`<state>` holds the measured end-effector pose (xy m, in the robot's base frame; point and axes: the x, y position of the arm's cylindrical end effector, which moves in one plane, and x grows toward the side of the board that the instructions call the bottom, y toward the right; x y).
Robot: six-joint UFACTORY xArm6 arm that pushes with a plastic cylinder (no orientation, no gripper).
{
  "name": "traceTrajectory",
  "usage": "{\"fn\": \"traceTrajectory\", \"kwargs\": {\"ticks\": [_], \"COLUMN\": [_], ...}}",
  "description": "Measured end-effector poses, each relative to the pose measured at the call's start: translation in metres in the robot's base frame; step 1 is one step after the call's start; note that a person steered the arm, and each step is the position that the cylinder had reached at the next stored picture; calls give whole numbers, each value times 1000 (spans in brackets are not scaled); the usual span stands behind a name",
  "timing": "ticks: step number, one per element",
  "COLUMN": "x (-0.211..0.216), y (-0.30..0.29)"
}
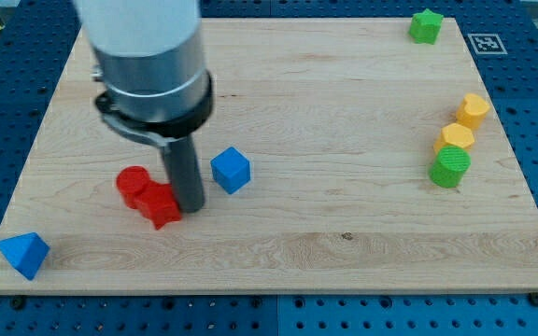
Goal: Adjust the red blocks with the cube in a diagonal line
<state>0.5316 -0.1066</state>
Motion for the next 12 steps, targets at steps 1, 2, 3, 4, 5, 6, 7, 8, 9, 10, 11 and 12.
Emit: {"fn": "traceTrajectory", "kwargs": {"ticks": [1,2,3,4,5,6,7,8,9,10,11,12], "x": [0,9,9,2,-35,-97,-137,-135,-126,-111,-96,-78], "y": [-33,-57,-58,-25,-7,-25,-105,-176,-198,-198,-198,-198]}}
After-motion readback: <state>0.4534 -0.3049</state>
